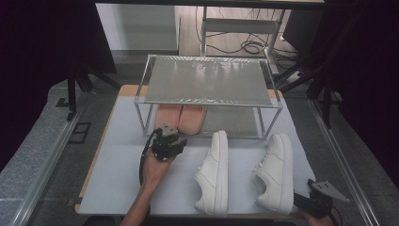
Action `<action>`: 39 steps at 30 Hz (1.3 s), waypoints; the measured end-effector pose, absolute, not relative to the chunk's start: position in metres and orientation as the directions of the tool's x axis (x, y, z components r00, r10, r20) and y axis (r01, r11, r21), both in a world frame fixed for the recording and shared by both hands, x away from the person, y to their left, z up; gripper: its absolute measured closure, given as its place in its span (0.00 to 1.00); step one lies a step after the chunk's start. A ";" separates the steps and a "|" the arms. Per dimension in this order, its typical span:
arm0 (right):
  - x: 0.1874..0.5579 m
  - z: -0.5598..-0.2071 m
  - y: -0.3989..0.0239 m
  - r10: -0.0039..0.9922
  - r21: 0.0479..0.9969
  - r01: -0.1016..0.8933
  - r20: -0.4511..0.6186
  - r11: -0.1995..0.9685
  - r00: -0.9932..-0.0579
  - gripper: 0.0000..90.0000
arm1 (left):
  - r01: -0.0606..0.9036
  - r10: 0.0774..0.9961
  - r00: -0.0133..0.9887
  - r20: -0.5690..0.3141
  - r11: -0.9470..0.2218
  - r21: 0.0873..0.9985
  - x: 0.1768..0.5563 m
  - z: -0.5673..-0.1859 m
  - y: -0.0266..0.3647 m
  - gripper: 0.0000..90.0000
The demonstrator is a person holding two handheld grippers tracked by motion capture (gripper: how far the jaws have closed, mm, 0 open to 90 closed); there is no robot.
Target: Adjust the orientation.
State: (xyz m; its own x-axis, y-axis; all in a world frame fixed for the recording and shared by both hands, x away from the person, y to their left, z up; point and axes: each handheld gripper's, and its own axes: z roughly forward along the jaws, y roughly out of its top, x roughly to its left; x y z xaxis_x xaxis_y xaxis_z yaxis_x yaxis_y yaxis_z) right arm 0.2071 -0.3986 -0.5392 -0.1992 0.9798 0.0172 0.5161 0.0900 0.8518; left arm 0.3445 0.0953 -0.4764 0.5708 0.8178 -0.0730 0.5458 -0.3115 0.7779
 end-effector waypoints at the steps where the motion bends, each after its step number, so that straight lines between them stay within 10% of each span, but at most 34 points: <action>1: 0.207 -0.539 -0.399 0.980 0.852 0.516 0.017 0.090 -0.199 0.13 | 0.544 0.816 0.574 -0.071 -0.315 0.778 0.342 -0.475 0.096 0.60; 26: 0.209 -0.535 -0.398 0.977 0.830 0.547 0.005 0.114 -0.211 0.14 | 0.550 0.794 0.602 -0.083 -0.337 0.764 0.287 -0.473 0.144 0.16; 39: 0.212 -0.531 -0.398 0.977 0.806 0.579 0.007 0.120 -0.213 0.14 | 0.572 0.824 0.561 -0.078 -0.318 0.756 0.255 -0.491 0.179 0.14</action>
State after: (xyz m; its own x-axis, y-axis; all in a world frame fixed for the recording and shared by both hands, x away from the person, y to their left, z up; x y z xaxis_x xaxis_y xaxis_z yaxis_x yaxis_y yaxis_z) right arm 0.2123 -0.3983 -0.5306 -0.2127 0.9771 0.0070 0.5789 0.1203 0.8065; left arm 0.2547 0.1794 -0.4914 0.5610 0.8241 -0.0781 0.5724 -0.3181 0.7558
